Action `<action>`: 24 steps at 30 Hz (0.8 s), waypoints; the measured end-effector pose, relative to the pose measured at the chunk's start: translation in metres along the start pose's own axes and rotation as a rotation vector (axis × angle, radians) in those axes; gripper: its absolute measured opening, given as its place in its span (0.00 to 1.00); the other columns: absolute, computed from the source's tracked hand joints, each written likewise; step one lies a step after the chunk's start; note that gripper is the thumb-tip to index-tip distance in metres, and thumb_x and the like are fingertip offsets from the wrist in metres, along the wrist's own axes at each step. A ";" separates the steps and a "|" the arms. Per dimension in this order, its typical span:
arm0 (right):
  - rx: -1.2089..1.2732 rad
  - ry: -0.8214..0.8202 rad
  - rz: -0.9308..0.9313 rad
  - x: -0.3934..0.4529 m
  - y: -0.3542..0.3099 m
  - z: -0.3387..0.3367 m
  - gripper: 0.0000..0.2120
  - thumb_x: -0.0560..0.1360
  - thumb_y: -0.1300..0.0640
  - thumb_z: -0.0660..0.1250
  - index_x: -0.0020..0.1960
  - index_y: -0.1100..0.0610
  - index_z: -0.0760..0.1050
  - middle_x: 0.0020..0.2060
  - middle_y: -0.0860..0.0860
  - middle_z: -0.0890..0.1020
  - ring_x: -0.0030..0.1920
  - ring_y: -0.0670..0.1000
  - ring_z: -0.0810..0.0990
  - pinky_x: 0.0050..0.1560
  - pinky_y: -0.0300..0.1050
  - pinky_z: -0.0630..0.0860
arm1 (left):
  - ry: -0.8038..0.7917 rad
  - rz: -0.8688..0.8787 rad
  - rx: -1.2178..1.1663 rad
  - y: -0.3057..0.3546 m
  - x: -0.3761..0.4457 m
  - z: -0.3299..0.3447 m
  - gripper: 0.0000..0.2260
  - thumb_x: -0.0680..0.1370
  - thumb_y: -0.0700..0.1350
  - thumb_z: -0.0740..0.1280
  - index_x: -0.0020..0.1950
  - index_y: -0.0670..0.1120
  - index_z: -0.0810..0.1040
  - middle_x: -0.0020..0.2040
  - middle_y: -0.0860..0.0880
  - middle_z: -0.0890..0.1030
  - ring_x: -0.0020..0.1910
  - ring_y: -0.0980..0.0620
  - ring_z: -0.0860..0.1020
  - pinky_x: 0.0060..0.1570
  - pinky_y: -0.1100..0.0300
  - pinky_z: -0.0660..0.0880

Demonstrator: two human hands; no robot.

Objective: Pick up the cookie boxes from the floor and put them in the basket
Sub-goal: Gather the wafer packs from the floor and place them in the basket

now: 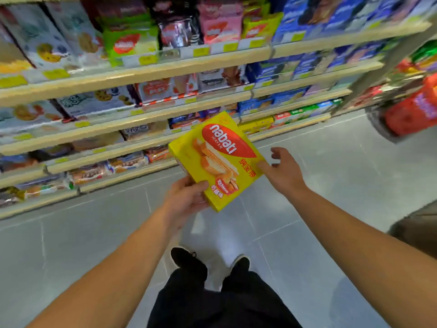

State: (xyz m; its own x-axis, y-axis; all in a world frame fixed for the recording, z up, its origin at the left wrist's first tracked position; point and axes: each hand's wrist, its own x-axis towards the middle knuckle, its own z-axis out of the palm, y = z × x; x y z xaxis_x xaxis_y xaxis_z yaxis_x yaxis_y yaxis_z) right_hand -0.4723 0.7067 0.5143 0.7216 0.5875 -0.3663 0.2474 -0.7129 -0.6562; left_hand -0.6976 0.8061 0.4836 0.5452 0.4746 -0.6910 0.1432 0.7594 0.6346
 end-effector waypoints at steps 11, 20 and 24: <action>1.005 0.070 0.289 -0.075 0.089 -0.156 0.15 0.77 0.49 0.67 0.59 0.56 0.76 0.50 0.56 0.85 0.47 0.55 0.84 0.54 0.54 0.79 | -0.272 -0.031 -0.108 -0.045 -0.040 0.233 0.10 0.78 0.39 0.64 0.58 0.49 0.76 0.47 0.48 0.86 0.52 0.41 0.81 0.55 0.43 0.77; 1.175 0.163 0.155 -0.093 0.162 -0.255 0.13 0.78 0.56 0.66 0.61 0.58 0.77 0.52 0.58 0.85 0.49 0.58 0.85 0.58 0.61 0.78 | -0.333 -0.014 0.087 -0.075 -0.046 0.336 0.10 0.78 0.45 0.66 0.58 0.46 0.75 0.51 0.43 0.83 0.51 0.42 0.82 0.57 0.44 0.75; 1.243 0.232 0.156 -0.090 0.198 -0.302 0.14 0.79 0.58 0.65 0.63 0.61 0.76 0.53 0.60 0.84 0.52 0.61 0.84 0.51 0.57 0.80 | -0.263 0.052 0.151 -0.053 -0.022 0.362 0.08 0.79 0.50 0.65 0.54 0.48 0.79 0.53 0.45 0.83 0.54 0.44 0.81 0.63 0.44 0.72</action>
State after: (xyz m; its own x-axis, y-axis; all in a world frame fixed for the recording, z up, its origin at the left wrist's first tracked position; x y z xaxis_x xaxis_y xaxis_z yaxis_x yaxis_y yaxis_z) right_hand -0.2929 0.3976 0.6168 0.8150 0.3603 -0.4538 -0.5291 0.1435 -0.8363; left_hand -0.4185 0.5946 0.5909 0.7475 0.3645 -0.5553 0.2196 0.6534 0.7245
